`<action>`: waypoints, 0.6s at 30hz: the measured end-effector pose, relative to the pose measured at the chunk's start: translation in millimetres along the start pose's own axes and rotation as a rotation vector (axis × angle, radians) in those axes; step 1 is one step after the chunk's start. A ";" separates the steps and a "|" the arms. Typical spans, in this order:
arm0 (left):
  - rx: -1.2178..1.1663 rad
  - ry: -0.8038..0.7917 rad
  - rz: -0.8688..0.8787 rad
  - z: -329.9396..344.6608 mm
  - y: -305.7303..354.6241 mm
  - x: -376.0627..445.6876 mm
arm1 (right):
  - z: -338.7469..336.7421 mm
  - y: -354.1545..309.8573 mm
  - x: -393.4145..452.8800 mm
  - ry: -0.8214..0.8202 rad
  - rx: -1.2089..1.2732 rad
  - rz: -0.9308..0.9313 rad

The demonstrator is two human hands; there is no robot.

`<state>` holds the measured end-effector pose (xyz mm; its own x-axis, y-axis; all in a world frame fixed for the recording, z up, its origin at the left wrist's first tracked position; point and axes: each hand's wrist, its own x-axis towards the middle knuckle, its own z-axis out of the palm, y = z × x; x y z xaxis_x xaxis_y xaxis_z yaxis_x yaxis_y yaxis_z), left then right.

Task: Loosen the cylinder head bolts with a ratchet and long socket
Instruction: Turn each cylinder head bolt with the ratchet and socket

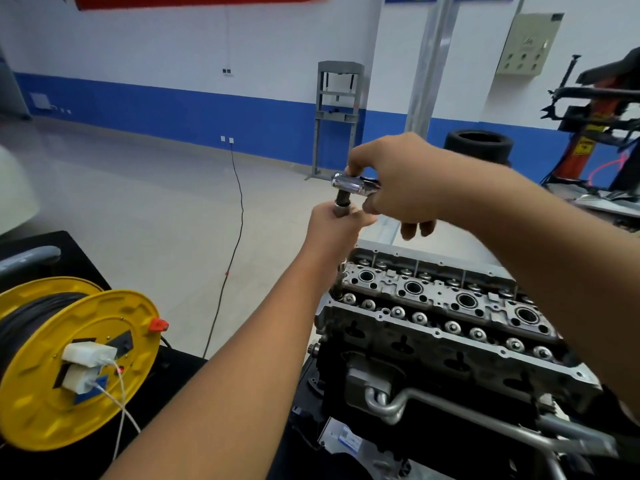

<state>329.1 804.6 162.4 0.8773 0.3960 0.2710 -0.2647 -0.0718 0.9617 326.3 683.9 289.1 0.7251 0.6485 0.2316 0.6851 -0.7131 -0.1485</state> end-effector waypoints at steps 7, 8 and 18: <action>-0.022 0.091 0.078 18.8 -3.6 3.0 | 19.1 6.1 -15.5 0.119 -0.094 0.002; -0.009 0.101 0.093 20.7 -4.1 3.5 | 18.8 7.0 -17.9 0.114 -0.089 0.002; 0.103 0.165 0.016 26.9 -13.1 15.5 | -5.7 -12.4 -9.8 -0.024 -0.001 0.022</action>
<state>356.9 787.1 155.2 0.7937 0.5381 0.2839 -0.2285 -0.1688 0.9588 310.3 684.9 294.2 0.7416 0.6388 0.2049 0.6688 -0.7277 -0.1522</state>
